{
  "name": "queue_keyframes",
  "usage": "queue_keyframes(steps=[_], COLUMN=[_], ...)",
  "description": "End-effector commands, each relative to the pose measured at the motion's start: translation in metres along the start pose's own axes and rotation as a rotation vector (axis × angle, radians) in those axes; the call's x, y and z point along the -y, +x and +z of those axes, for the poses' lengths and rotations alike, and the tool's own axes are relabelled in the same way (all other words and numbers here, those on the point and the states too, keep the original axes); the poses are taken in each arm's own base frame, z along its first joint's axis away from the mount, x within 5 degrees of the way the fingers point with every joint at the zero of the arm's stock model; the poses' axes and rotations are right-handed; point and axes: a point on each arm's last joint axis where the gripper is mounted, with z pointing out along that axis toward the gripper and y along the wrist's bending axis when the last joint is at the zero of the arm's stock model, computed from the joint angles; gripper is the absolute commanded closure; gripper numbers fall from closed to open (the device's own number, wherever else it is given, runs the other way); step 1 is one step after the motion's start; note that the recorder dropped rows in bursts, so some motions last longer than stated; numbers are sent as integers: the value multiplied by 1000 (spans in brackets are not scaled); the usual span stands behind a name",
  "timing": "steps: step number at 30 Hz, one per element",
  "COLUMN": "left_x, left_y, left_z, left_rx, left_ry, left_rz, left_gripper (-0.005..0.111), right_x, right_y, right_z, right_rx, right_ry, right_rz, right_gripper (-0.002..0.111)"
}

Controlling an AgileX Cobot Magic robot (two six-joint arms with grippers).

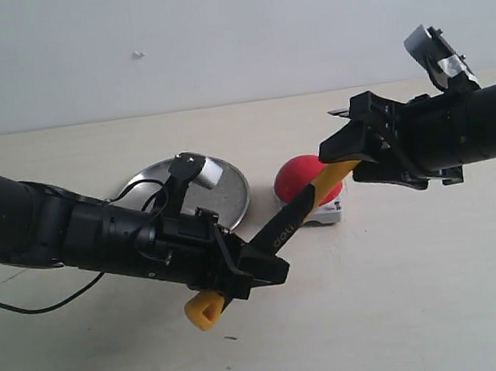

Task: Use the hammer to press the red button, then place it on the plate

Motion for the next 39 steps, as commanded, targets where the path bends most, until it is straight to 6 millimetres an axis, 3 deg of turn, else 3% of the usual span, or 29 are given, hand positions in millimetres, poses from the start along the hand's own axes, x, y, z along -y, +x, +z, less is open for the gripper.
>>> queue_keyframes(steps=[1,13,17,23,30,34,39], left_x=[4,5,5,5,5,7,13], left_y=[-8,-9,-9,-9,-9,-11,-19], left_z=[0,0,0,0,0,-2,-8], left_rx=[38,44,43,43,44,50,73], left_ry=[32,50,47,48,52,55,55], left_rz=[-3,-16,-16,-16,-18,-21,-16], left_gripper=[107,107,107,107,107,107,107], right_x=[-3,-3,-16,-49,-60,-65,-67], right_y=[6,16,16,31,87,127,164], right_z=[-3,-9,-23,-74,-165,-201,-225], right_rx=[-66,-173,-168,-23,522,739,949], right_ry=[1,47,40,65,269,252,181], right_rz=[-16,-54,-108,-303,-425,-520,-621], right_gripper=[51,54,66,108,108,108,108])
